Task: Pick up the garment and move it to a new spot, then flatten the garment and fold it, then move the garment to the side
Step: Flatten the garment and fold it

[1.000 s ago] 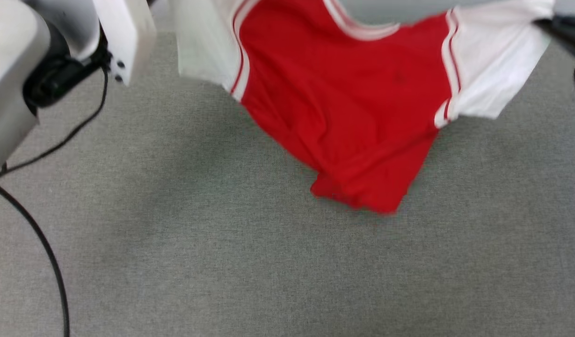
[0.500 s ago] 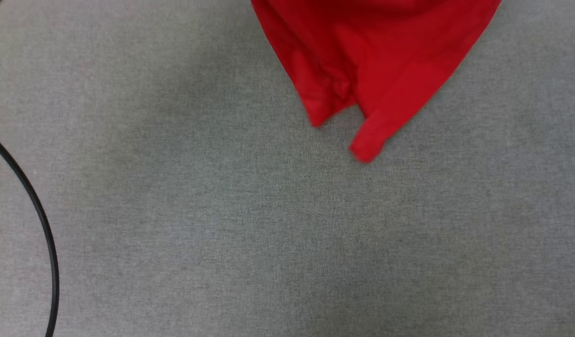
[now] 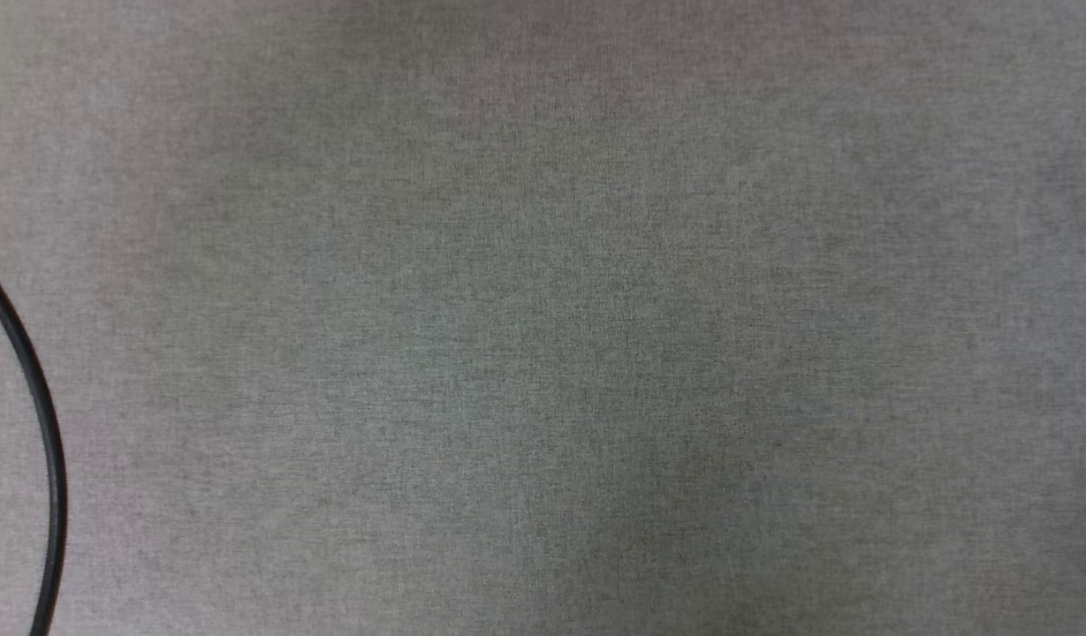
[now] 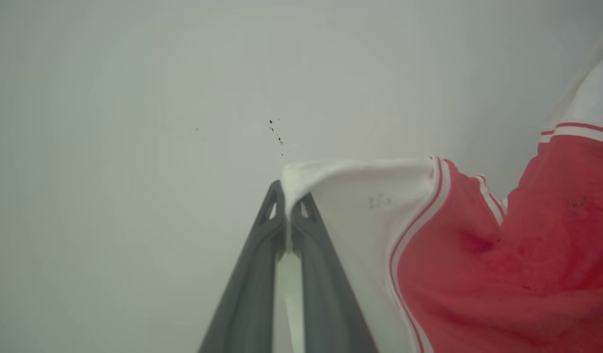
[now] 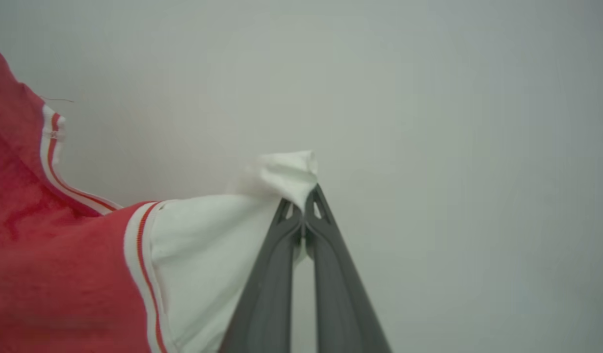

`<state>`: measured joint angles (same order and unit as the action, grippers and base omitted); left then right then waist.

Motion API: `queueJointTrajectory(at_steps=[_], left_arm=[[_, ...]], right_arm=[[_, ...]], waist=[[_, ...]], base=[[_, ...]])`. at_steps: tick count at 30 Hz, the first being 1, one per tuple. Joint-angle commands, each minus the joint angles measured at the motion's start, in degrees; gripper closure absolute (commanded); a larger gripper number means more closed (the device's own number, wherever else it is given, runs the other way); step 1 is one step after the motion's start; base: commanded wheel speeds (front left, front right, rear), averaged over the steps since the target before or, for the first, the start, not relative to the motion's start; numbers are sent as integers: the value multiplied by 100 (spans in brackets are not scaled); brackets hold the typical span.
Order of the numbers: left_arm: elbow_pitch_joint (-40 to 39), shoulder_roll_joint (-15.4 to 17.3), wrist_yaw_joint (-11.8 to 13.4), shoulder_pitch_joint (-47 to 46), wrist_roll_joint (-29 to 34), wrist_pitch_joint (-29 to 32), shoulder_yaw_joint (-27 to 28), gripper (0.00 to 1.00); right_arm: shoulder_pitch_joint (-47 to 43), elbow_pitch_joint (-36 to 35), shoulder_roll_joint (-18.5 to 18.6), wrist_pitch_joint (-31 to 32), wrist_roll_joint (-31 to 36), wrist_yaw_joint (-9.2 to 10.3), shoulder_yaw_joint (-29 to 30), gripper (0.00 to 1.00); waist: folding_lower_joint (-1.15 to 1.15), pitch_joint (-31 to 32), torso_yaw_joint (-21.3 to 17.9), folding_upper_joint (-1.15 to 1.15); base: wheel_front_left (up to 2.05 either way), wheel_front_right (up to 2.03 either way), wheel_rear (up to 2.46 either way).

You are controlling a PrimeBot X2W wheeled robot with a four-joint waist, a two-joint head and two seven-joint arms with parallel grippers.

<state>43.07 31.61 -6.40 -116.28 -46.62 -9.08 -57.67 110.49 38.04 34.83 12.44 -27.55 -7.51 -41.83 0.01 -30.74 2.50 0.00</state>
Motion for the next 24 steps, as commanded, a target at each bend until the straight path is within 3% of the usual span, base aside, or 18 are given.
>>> queueJointTrajectory(at_steps=[1,9,14,24], left_arm=[[72,-26,-2,-137,29,-72,24,100],[489,-151,-72,-31,-81,-355,-35,100],[645,-182,-87,394,-101,-498,-215,100],[176,185,-97,2294,-400,-617,-608,100]], right_arm=[[160,103,-77,-109,58,4,-24,100],[453,865,-397,-536,-34,5,-479,100],[-45,1190,-519,-867,-271,4,-882,100],[-1760,1107,-565,-1556,-1094,5,-1834,100]], waist=[[-1,-56,2,0],[-1,-225,24,0],[-1,-158,30,0],[-1,353,-89,0]], base=[[0,0,0],[0,0,0],[0,0,0],[0,0,0]])
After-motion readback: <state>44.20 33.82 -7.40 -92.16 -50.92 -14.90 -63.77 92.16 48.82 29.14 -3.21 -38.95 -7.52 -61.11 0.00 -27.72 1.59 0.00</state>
